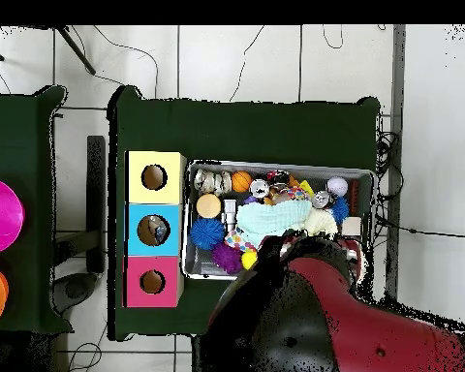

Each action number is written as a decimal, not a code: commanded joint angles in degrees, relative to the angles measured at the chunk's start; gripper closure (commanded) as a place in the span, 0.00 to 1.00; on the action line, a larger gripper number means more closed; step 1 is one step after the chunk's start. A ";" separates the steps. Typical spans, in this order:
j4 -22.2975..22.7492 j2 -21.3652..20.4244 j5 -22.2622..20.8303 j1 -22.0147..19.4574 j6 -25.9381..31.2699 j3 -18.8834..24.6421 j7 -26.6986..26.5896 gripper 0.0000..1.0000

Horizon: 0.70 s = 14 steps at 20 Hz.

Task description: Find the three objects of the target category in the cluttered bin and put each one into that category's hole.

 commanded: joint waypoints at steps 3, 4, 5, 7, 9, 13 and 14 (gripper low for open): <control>12.03 -4.50 21.83 -9.77 -3.65 7.11 -23.35 0.00; 12.15 -4.82 21.65 -9.78 -3.55 7.14 -23.17 0.00; 12.26 -5.13 21.47 -9.79 -3.46 7.18 -22.99 0.00; 12.11 -5.30 21.37 -9.93 -2.94 7.40 -22.71 0.00; 12.20 -5.52 21.47 -10.08 -2.92 7.59 -22.70 0.00; 12.40 -6.12 21.63 -10.32 -2.68 7.62 -22.96 0.00; 12.46 -6.20 21.67 -10.38 -2.66 7.66 -22.98 0.00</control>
